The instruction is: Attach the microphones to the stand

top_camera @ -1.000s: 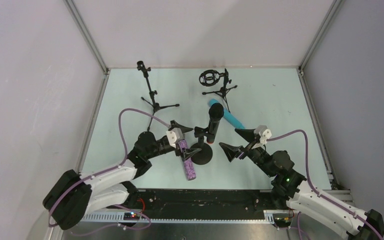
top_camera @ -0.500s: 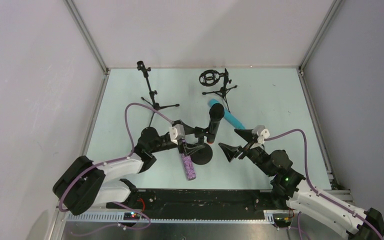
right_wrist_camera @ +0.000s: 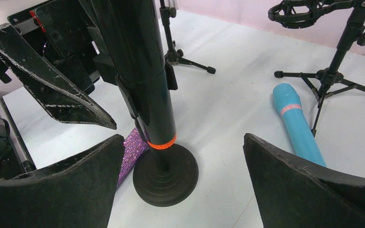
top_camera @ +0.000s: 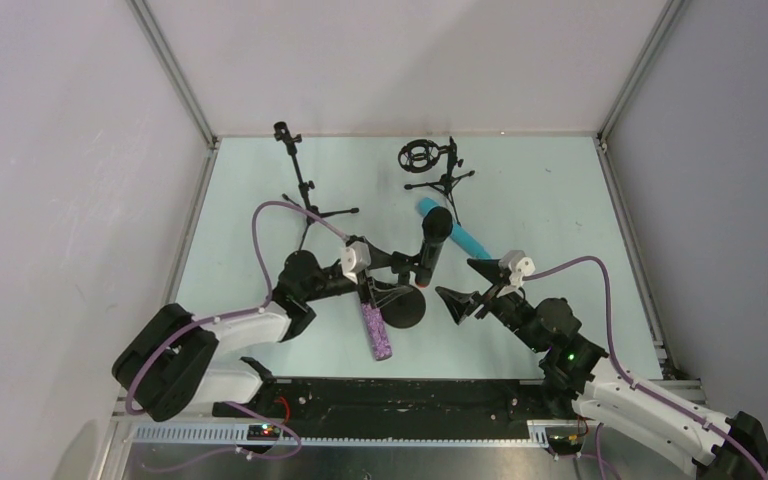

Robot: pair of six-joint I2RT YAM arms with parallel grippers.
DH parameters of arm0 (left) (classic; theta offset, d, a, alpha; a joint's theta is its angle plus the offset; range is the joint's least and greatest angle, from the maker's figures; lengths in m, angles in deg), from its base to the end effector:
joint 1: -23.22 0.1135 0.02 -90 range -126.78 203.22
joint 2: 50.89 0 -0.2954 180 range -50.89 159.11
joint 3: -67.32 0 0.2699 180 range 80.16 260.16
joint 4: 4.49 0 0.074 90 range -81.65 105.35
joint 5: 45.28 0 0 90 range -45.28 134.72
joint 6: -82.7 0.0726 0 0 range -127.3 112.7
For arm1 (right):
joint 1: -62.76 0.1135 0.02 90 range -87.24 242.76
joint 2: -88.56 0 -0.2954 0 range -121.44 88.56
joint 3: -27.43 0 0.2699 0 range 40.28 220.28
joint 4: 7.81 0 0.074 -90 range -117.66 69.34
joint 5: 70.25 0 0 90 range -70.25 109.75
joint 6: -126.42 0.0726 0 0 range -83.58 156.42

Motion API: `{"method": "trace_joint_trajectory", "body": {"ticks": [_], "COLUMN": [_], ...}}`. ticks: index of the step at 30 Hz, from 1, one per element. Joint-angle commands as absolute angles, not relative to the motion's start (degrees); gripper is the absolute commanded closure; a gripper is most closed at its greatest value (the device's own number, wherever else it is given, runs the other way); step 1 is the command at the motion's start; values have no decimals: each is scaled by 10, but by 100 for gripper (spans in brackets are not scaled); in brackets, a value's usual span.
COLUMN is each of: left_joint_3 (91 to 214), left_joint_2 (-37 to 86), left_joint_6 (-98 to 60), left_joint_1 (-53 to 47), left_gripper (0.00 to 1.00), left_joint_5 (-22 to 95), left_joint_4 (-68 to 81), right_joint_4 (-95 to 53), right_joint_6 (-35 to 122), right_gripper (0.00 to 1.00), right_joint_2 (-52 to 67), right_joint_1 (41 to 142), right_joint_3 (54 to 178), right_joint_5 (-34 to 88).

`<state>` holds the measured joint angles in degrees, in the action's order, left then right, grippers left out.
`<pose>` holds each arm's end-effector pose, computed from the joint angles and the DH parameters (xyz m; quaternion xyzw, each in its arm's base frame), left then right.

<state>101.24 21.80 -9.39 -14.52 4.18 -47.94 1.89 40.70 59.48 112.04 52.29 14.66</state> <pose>0.1856 -0.2034 0.2371 0.4371 0.5272 -0.4557 0.5686 0.1201 0.1297 0.2512 -0.2267 0.6333 0.3065 0.6735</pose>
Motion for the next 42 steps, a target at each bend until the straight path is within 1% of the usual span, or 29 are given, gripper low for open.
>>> {"method": "trace_joint_trajectory", "body": {"ticks": [1,13,20,31,34,38,42], "left_joint_3": [1019,975,967,966,963,965,975], "left_joint_2": [229,289,310,328,331,337,348], "left_joint_6": [-117,-154,-158,-165,-165,-167,-177], "left_joint_1": [-144,-139,-137,-130,-129,-128,-128], "left_gripper": [34,35,35,46,45,38,39], "left_joint_5": [65,75,67,62,66,70,62], "left_joint_4": [-539,-684,-719,-731,-737,-746,-754], "right_joint_4": [36,37,36,46,47,48,50], "right_joint_6": [399,416,419,416,418,419,421], "right_gripper": [1,1,1,1,1,1,1], "right_joint_2": [597,603,603,601,601,602,601], "right_joint_1": [1122,1122,1122,1122,1122,1122,1122], "right_joint_3": [525,519,516,508,507,506,504], "right_joint_5": [150,157,156,157,158,159,160]}}
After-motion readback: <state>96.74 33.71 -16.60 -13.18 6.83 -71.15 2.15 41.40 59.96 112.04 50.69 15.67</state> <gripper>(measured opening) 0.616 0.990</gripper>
